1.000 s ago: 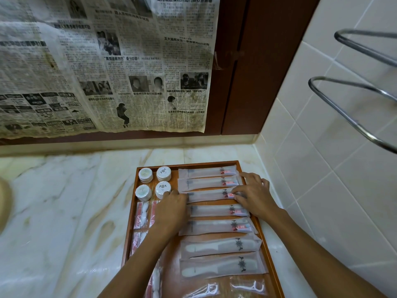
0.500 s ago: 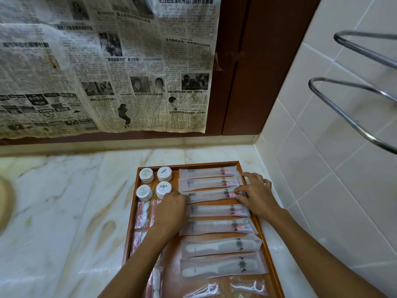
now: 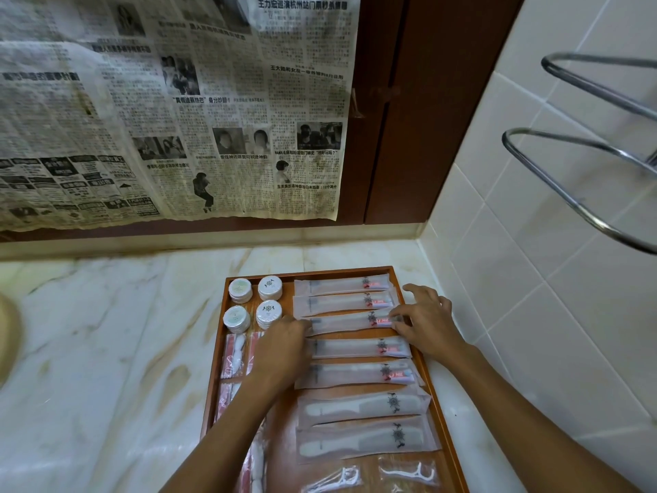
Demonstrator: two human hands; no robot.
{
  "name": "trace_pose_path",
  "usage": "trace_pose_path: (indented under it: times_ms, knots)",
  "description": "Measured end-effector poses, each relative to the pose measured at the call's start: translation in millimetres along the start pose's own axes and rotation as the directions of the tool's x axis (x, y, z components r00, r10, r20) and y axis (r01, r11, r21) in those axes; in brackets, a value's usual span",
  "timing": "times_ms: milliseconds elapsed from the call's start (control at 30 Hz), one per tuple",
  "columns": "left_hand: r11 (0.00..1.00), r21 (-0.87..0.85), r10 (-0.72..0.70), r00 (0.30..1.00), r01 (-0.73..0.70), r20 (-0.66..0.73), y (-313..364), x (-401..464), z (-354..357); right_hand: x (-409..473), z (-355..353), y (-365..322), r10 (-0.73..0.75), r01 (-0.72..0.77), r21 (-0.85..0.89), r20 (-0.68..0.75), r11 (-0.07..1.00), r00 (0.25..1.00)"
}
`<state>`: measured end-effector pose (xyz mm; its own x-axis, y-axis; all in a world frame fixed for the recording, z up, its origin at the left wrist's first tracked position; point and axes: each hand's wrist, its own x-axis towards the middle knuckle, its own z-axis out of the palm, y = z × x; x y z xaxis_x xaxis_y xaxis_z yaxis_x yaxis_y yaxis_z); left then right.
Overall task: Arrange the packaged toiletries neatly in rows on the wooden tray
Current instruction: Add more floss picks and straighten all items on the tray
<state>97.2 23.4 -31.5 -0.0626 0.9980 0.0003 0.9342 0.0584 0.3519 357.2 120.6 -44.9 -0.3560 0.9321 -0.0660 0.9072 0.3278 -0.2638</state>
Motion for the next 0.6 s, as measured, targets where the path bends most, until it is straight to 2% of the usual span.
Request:
trace_pose_path:
  times_ms: [200, 433, 600]
  knots:
    - [0.998, -0.065, -0.028, 0.997, 0.022, -0.078, -8, -12, -2, -16, -9, -1, 0.015, -0.015, 0.007, -0.03, 1.0, 0.999]
    - [0.991, -0.125, -0.057, 0.997, 0.05, -0.053, -11, -22, -1, -42, -3, -2, 0.025, -0.029, 0.068, 0.051, 0.997, 0.998]
    - [0.99, -0.128, -0.07, 0.997, 0.064, -0.044, -7, -20, 1, -41, 2, -2, 0.05, -0.051, 0.072, 0.022, 0.996, 0.999]
